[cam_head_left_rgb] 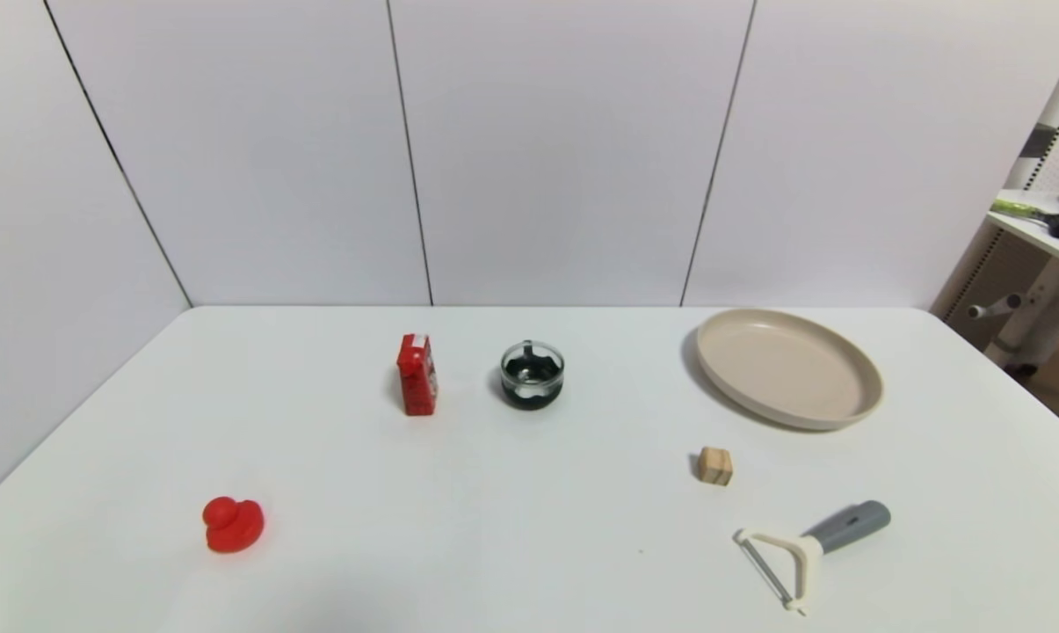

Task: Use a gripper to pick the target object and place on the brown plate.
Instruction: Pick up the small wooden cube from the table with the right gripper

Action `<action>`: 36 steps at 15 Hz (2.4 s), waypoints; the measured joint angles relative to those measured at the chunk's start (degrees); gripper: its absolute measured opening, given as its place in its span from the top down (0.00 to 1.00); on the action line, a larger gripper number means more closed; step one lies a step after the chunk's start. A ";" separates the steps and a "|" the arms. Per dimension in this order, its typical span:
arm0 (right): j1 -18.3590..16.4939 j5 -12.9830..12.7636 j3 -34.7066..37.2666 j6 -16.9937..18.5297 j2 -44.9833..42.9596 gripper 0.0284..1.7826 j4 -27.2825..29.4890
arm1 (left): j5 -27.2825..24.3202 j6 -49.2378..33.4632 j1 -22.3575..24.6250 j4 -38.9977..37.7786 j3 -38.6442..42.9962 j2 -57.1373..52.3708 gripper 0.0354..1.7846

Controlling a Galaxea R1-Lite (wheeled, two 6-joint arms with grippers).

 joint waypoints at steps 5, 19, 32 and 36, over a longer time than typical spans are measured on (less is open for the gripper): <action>0.00 -0.73 -0.71 1.13 3.29 0.05 0.02 | 0.02 0.01 0.00 0.00 0.00 0.00 0.06; 14.28 8.24 -57.82 -0.84 63.31 0.05 -3.13 | 0.00 0.00 0.00 0.00 0.00 0.00 0.06; 6.69 42.48 -59.59 -52.10 91.48 0.05 14.62 | 0.00 0.00 0.00 0.00 0.00 0.00 0.06; 6.97 42.51 -58.73 -53.60 97.04 0.05 14.03 | 0.00 -0.02 0.00 0.00 0.00 0.00 0.06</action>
